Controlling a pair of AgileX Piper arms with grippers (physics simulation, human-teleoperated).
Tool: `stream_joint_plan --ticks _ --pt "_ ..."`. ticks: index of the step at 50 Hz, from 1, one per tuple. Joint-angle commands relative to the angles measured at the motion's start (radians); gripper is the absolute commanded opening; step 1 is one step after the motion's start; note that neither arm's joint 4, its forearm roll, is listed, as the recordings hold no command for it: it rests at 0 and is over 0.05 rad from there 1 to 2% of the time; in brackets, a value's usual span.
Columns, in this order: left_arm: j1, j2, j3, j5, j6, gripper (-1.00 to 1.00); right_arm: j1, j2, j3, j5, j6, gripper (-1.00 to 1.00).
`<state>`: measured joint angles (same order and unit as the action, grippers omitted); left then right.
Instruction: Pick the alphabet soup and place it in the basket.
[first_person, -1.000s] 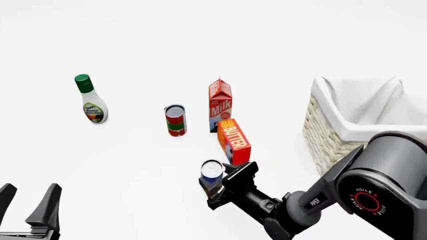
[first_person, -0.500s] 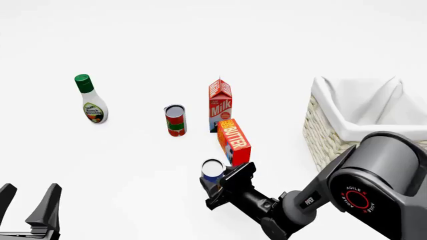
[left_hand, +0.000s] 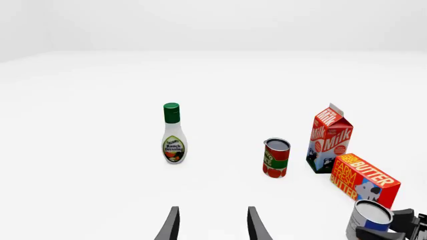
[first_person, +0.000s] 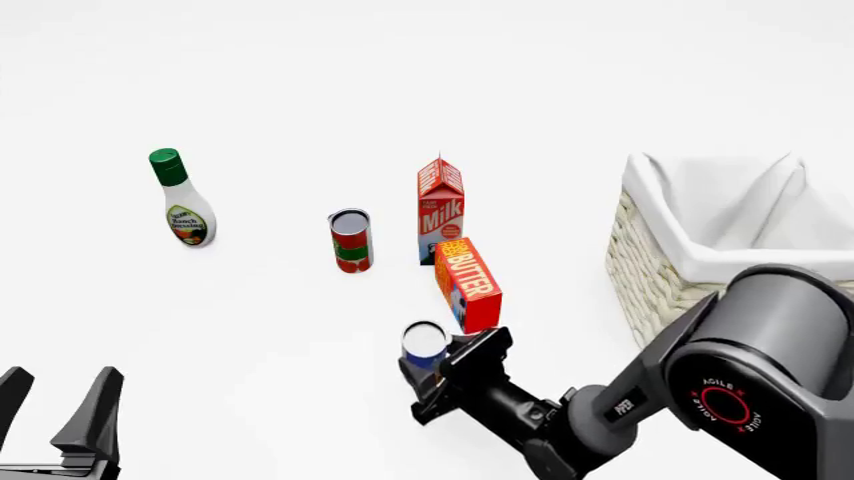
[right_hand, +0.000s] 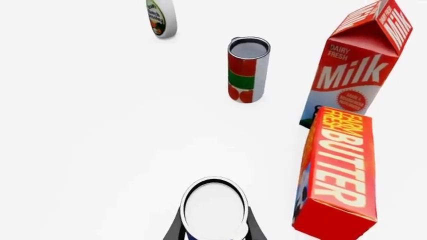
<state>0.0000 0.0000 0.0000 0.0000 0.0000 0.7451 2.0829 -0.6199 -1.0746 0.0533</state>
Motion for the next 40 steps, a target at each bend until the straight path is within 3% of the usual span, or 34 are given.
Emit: stream_joint_plan --ticks 1,20,40 --pt "0.000 0.000 0.000 0.000 0.000 1.00 0.016 -0.062 0.028 0.008 0.019 -1.00" --pt "0.000 0.000 0.000 0.000 0.000 1.00 0.042 -0.318 0.122 0.084 -0.003 -1.00" --pt "0.000 0.000 0.000 0.000 0.000 1.00 0.025 -0.759 0.174 0.291 -0.069 -1.00"
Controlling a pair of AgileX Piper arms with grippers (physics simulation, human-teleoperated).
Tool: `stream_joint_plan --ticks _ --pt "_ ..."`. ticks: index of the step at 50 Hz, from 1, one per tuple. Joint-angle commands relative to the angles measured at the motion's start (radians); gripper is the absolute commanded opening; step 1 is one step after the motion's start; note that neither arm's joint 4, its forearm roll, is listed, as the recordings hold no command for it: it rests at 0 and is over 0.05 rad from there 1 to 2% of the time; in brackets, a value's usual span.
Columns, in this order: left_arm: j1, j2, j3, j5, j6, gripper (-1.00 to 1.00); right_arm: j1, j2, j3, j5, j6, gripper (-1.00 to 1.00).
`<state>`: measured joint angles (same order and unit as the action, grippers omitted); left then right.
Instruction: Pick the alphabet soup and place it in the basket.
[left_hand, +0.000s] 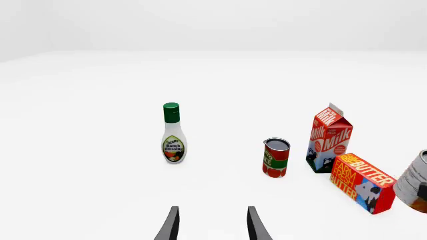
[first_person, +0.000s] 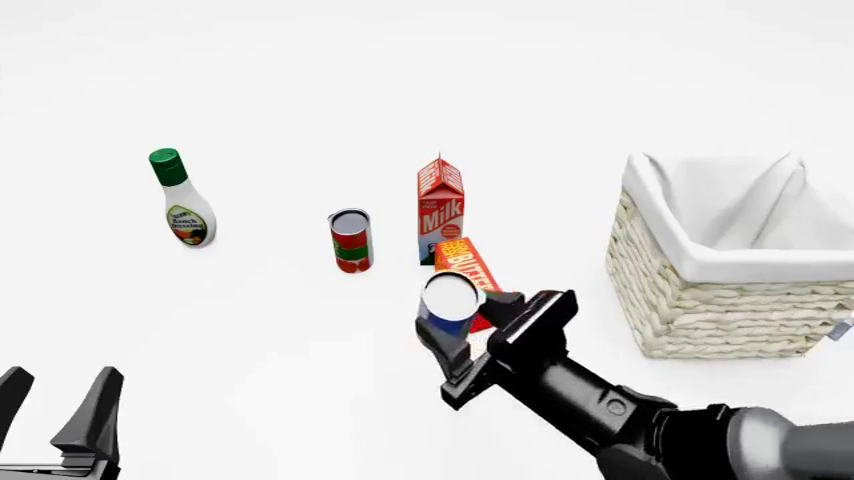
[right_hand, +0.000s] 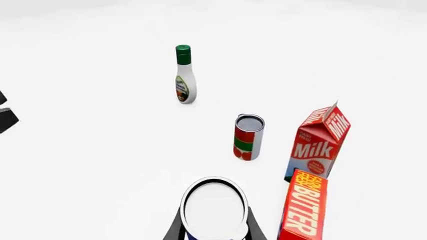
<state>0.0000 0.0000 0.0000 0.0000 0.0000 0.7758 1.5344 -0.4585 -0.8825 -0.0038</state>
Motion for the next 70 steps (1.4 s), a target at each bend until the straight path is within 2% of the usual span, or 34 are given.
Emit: stream_joint_plan --ticks 1,13,27,42,70 --pt "0.000 0.000 0.000 0.000 0.000 1.00 -0.008 -0.226 0.012 0.108 -0.014 -1.00" --pt "0.000 0.000 0.000 0.000 0.000 1.00 -0.040 -0.396 0.002 0.208 -0.040 -1.00" --pt "0.000 0.000 0.000 0.000 0.000 1.00 -0.135 -0.542 -0.041 0.339 -0.088 -1.00" --pt "0.000 0.000 0.000 0.000 0.000 1.00 -0.304 -0.701 -0.111 0.524 -0.109 -1.00" --pt "0.000 0.000 0.000 0.000 0.000 1.00 -0.605 -0.909 -0.147 0.764 -0.138 -1.00"
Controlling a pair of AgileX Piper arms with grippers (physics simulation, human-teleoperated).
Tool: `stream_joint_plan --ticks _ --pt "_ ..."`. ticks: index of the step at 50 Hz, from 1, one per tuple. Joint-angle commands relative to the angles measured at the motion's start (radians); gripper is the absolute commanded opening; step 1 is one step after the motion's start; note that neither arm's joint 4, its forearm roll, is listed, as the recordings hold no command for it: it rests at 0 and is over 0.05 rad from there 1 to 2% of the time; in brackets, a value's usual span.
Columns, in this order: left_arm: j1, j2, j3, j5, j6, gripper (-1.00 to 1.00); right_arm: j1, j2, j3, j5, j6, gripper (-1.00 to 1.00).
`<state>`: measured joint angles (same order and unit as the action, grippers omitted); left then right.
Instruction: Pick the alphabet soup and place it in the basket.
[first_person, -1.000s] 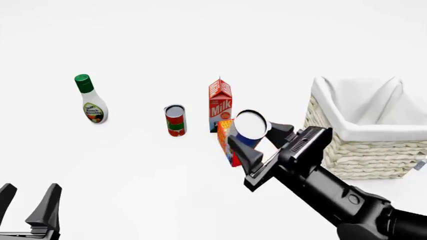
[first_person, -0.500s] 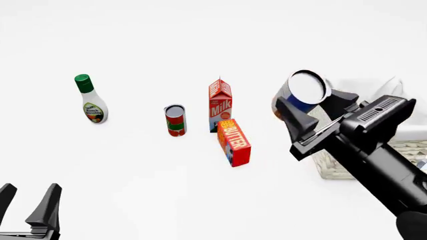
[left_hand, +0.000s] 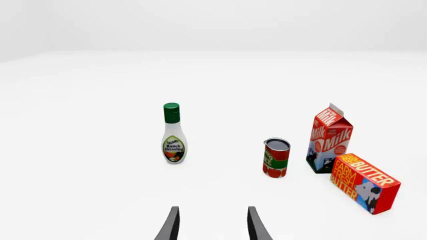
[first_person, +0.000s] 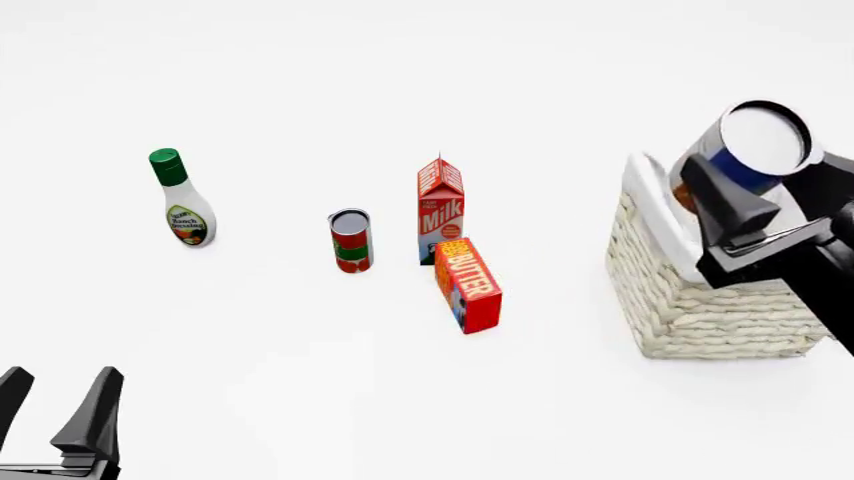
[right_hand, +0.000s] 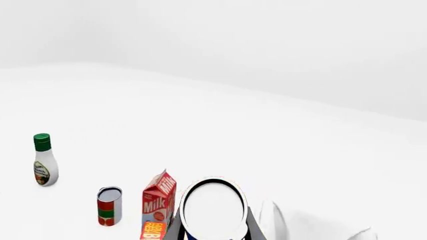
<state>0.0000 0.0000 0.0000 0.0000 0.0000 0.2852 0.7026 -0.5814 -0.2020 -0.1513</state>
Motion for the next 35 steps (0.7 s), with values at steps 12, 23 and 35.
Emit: stream_joint_plan --ticks 12,23,35 --pt "0.000 0.000 0.000 0.000 0.000 1.00 -0.220 -0.118 -0.042 0.139 0.008 -1.00" --pt "0.000 0.000 0.000 0.000 0.000 1.00 -0.290 -0.090 -0.094 0.160 0.009 -1.00" --pt "0.000 0.000 0.000 0.000 0.000 1.00 -0.334 -0.036 -0.159 0.188 -0.010 -1.00"
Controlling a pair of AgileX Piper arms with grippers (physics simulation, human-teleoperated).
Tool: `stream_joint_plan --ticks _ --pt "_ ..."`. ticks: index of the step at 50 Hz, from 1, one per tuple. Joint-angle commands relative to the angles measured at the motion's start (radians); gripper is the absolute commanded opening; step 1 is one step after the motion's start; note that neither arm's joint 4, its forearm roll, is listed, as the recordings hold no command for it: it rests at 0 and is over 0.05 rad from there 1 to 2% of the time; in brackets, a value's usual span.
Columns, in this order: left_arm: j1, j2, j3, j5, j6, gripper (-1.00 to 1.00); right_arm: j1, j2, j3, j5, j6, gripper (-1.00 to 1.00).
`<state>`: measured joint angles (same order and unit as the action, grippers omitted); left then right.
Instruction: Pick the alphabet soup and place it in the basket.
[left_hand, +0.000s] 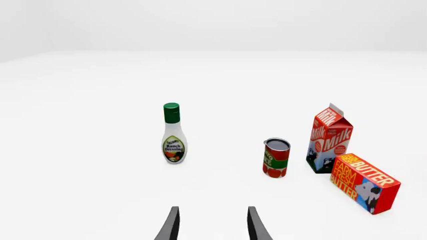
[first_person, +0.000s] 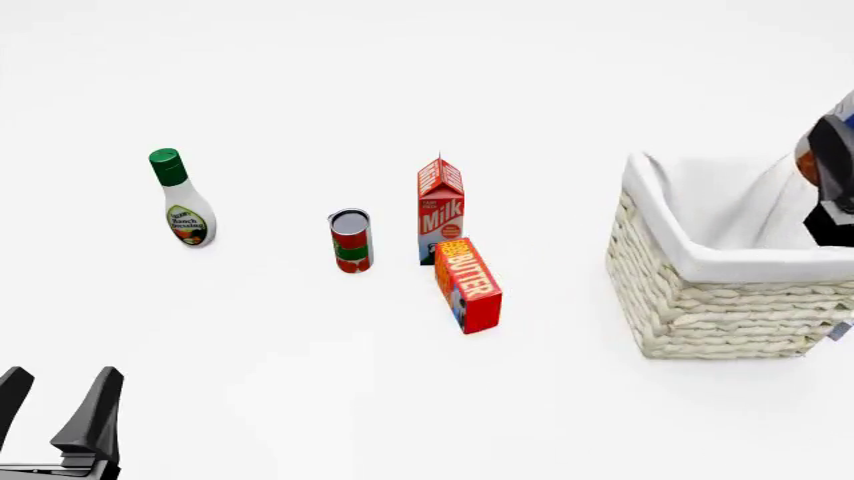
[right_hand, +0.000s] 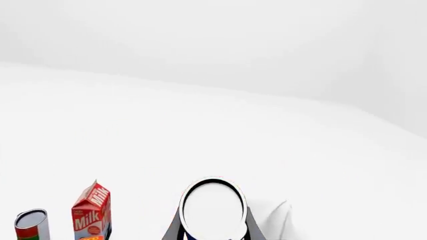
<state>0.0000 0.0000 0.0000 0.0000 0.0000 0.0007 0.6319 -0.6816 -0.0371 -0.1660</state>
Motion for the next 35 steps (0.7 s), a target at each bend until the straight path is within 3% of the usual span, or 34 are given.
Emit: stream_joint_plan --ticks 1,9,11,12,35 --pt "0.000 0.000 0.000 0.000 0.000 1.00 -0.054 0.041 -0.062 0.024 0.005 -1.00" --pt "0.000 0.000 0.000 0.000 0.000 1.00 -0.073 0.090 -0.065 0.035 -0.006 -1.00" --pt "0.000 0.000 0.000 0.000 0.000 1.00 -0.081 0.129 -0.091 0.074 0.058 -1.00" --pt "0.000 0.000 0.000 0.000 0.000 1.00 -0.086 0.135 -0.090 0.074 0.035 -1.00" --pt "0.000 0.000 0.000 0.000 0.000 1.00 -0.110 0.239 -0.156 0.208 -0.015 -1.00"
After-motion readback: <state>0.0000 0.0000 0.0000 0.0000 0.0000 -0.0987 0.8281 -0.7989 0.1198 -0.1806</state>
